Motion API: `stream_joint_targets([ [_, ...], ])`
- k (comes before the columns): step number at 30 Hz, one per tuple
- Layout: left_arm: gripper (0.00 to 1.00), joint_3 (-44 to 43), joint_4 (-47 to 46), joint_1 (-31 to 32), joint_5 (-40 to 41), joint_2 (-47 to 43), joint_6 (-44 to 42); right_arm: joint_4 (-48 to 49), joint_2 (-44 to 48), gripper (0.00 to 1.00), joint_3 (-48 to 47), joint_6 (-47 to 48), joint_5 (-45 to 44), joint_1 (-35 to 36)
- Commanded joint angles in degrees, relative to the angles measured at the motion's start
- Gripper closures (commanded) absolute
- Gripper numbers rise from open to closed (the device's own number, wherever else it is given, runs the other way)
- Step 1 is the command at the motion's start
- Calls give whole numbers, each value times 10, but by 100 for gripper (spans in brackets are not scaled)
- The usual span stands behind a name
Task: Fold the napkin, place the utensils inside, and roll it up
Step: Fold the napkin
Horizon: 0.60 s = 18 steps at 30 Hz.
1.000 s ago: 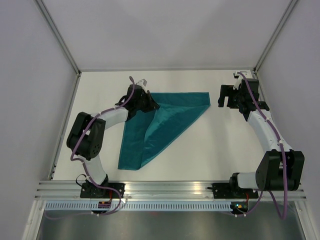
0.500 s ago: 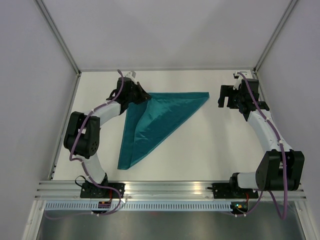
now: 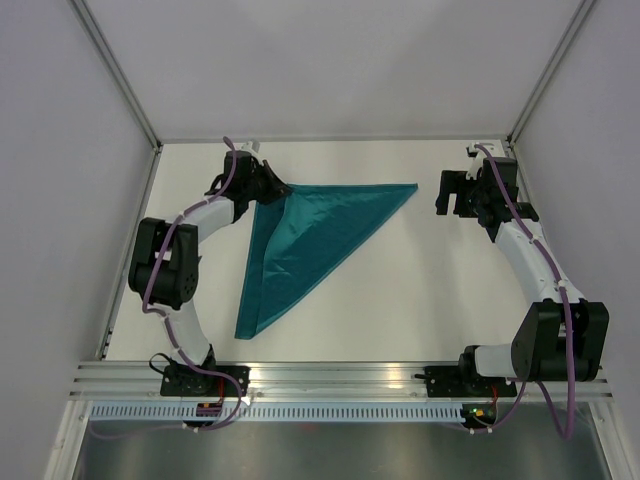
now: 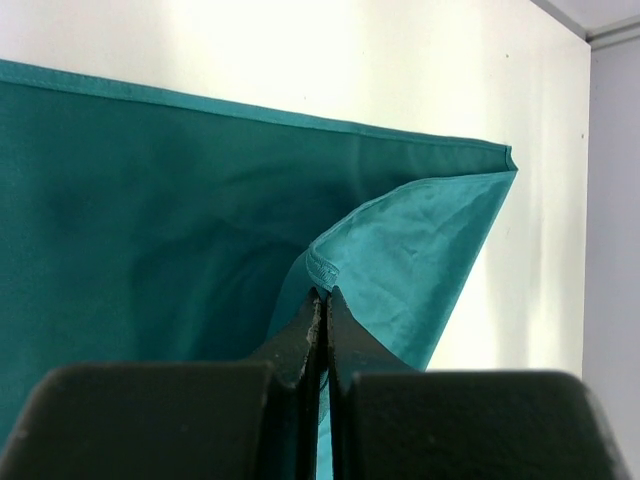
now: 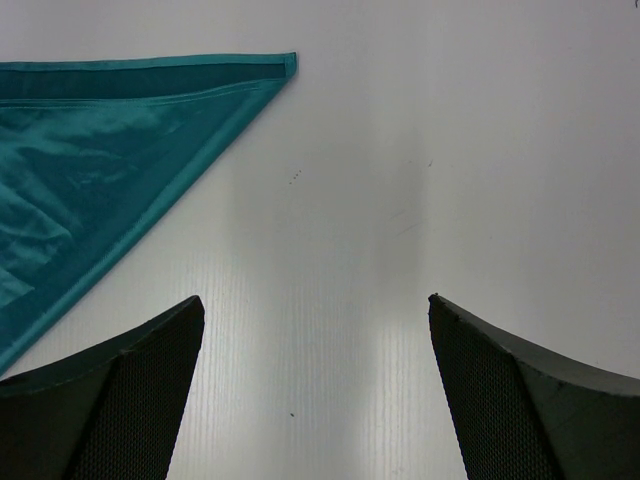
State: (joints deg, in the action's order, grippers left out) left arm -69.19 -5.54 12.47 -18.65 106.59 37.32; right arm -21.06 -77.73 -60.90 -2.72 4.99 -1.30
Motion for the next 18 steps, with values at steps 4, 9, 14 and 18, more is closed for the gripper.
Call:
stream_joint_targets([
  [4, 98, -38, 8, -17, -24, 17, 14, -11, 2, 2, -13, 3, -2, -1],
  [9, 98, -54, 15, -30, -31, 28, 13, -12, 1, 2, -13, 4, -2, -1],
  [14, 98, -69, 18, -41, -38, 38, 13, -13, 0, 2, -13, 4, -3, -1],
  [18, 98, -83, 26, -44, -40, 50, 8, -11, -1, 2, -12, 4, -4, -1],
])
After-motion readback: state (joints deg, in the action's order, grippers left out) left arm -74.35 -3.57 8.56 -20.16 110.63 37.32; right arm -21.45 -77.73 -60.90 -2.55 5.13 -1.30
